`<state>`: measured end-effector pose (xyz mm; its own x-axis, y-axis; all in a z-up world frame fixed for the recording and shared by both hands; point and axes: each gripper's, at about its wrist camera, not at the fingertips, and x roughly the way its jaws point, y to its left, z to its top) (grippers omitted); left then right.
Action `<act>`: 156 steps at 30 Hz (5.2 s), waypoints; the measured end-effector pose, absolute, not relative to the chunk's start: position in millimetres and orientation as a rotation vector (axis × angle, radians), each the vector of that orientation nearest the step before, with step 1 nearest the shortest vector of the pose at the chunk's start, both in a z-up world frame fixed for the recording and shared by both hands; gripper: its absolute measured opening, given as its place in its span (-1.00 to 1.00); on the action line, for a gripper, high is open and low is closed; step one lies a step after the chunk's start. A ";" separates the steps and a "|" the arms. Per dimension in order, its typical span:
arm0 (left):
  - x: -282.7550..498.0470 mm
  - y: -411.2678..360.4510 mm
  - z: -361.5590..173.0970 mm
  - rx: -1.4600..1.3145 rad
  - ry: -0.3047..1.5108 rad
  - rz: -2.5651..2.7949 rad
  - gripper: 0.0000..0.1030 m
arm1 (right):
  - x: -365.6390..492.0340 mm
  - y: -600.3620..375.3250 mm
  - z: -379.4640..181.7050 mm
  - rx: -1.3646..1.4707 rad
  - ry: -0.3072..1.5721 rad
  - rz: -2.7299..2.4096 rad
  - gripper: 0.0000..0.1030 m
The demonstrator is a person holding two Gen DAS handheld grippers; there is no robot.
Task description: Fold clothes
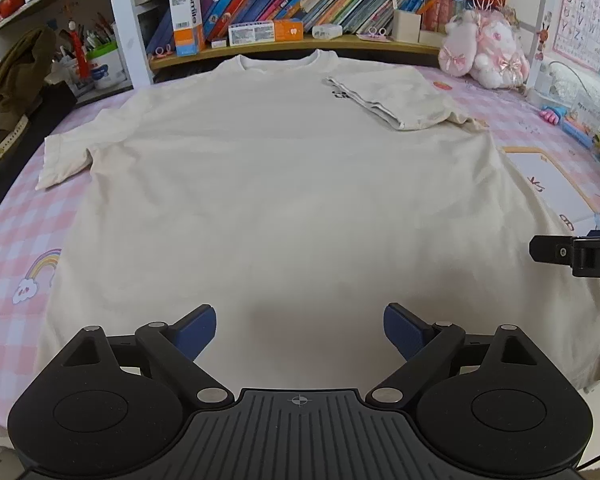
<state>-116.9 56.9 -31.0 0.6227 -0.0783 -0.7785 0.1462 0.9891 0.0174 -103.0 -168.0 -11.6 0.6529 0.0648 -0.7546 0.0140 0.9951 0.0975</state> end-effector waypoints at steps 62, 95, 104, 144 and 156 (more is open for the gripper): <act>79.3 453.0 -91.9 -1.273 0.735 0.177 -0.73 | -59.9 48.5 -5.6 -0.042 0.884 -0.185 0.91; 123.5 151.0 -6.0 0.196 0.848 -0.248 -0.69 | -37.4 -106.7 -26.0 0.128 0.883 -0.124 0.91; 102.3 157.5 -27.0 0.022 0.866 -0.178 0.30 | -38.1 -127.8 -36.9 0.123 0.912 -0.078 0.93; 245.9 314.8 -59.9 -0.438 0.866 0.053 -1.00 | -32.0 -112.9 -40.8 0.083 0.929 -0.151 1.00; 276.5 326.5 -66.4 -0.385 0.848 0.093 -1.00 | -27.7 -109.0 -41.5 0.069 0.938 -0.131 1.00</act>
